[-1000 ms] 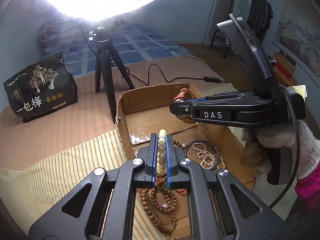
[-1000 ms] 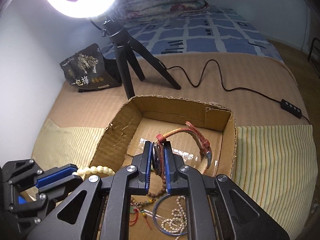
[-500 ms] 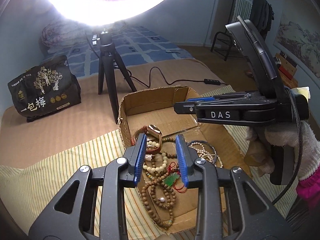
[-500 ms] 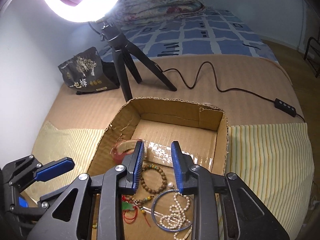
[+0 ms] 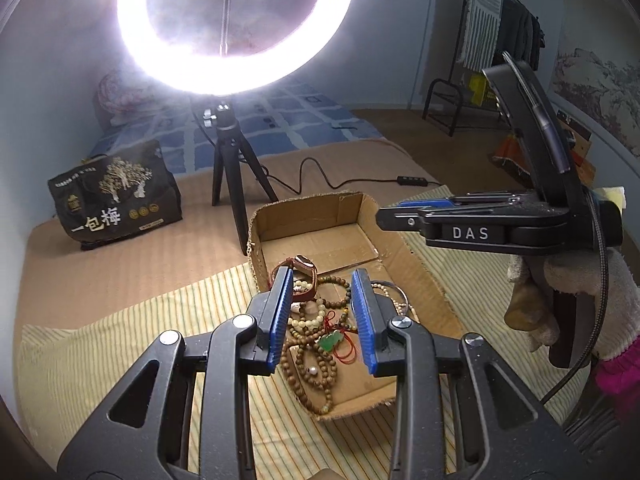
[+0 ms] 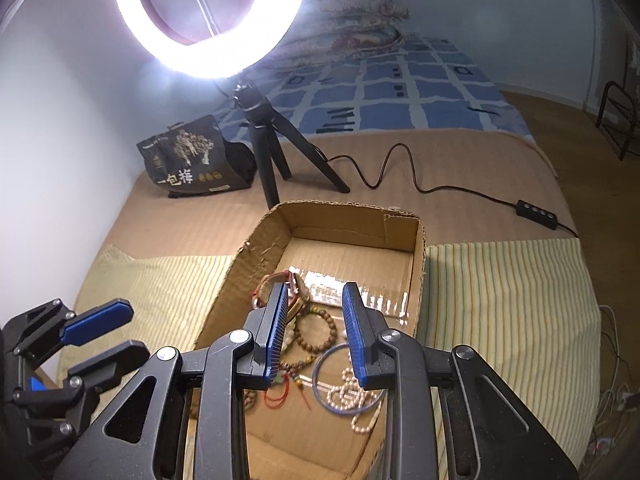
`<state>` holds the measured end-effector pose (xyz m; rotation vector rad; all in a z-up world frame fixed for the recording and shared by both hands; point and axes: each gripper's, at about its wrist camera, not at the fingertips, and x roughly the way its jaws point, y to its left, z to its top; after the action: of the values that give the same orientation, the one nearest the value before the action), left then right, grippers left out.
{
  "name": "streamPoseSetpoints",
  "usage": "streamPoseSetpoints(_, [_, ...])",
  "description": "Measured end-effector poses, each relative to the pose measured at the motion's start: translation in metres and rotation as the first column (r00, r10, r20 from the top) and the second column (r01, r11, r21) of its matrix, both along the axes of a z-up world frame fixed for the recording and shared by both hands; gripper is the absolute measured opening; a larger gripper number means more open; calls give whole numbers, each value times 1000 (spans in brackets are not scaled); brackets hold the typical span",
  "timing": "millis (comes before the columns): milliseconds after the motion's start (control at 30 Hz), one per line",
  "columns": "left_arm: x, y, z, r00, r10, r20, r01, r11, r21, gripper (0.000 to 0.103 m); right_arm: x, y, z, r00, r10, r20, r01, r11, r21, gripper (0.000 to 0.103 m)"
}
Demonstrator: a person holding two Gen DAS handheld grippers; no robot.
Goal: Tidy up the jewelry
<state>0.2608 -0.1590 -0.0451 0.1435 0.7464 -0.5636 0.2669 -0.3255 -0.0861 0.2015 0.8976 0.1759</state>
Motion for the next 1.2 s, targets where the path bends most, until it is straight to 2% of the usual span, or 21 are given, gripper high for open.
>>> streamPoseSetpoints(333, [-41,17,35,996,28,79,-27,1000,-16,29,-42,8,32,998,-2,69,3,1000,-11,26])
streamPoseSetpoints(600, [-76,30,57,989,48,137,-41,998,-54,29,-87,25,57,988,14,155,-4,998,-65,26])
streamPoseSetpoints(733, [-93,38,65,985,60,159,-50,997,-67,29,-110,30,67,982,6,191,6,998,-65,39])
streamPoseSetpoints(867, [-110,45,70,980,66,188,-53,996,-74,29,-130,32,73,974,-7,227,21,998,-60,40])
streamPoseSetpoints(933, [-116,48,71,979,70,191,-55,995,-79,30,-138,34,75,971,-12,237,28,998,-64,50])
streamPoseSetpoints(1033, [-125,51,70,980,68,189,-53,995,-83,32,-149,39,76,967,-14,255,36,996,-83,57])
streamPoseSetpoints(1067, [-127,51,70,980,65,189,-51,995,-80,35,-152,42,77,966,-14,259,40,995,-95,59])
streamPoseSetpoints(1133, [-132,52,69,980,64,191,-50,996,-77,41,-158,46,78,962,-15,274,49,992,-116,69])
streamPoseSetpoints(1200, [-136,53,68,980,61,191,-47,996,-77,43,-163,48,78,957,-19,290,59,990,-129,74])
